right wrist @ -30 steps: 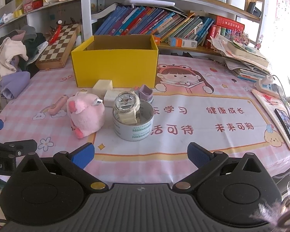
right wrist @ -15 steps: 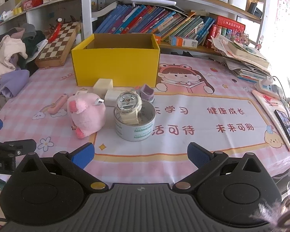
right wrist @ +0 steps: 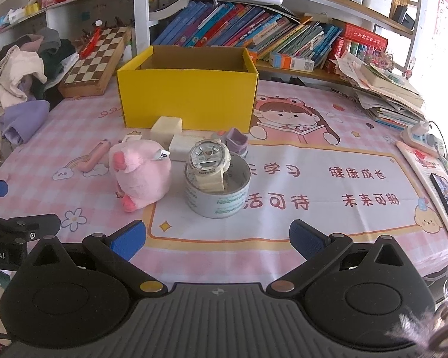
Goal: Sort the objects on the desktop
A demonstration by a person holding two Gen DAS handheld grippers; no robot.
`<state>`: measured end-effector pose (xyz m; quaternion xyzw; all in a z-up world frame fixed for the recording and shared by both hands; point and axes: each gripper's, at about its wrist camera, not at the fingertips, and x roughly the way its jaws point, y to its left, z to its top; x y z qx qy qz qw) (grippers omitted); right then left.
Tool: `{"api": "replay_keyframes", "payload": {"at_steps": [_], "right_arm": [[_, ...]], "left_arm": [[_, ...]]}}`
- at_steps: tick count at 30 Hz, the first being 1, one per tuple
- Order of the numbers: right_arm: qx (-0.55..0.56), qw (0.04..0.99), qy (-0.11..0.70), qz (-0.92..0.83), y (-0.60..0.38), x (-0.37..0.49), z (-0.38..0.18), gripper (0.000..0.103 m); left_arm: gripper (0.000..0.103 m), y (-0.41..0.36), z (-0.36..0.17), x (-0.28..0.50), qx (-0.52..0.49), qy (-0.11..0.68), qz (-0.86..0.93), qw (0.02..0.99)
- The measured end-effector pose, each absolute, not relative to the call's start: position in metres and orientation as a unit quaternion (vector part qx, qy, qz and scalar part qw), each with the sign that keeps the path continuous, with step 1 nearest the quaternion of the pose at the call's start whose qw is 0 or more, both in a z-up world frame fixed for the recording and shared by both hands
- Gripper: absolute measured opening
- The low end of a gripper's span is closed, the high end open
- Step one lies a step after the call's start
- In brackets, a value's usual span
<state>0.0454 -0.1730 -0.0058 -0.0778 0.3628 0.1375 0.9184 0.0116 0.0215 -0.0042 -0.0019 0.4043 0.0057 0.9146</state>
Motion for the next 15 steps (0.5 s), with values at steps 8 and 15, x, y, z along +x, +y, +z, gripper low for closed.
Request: {"api": "replay_keyframes", "payload": {"at_steps": [8,15], "right_arm": [[-0.083,0.917,0.365,0.14,-0.169,0.0471,-0.0062,0.103],[-0.085,0.914,0.371,0.14,-0.1672,0.0488,-0.0078,0.103]], "left_arm": [[0.103,0.0201,-0.0041,0.0133,0.006,0.403,0.001,0.915],[0.103,0.0202,-0.006,0.0151,0.006,0.408,-0.003,0.913]]}}
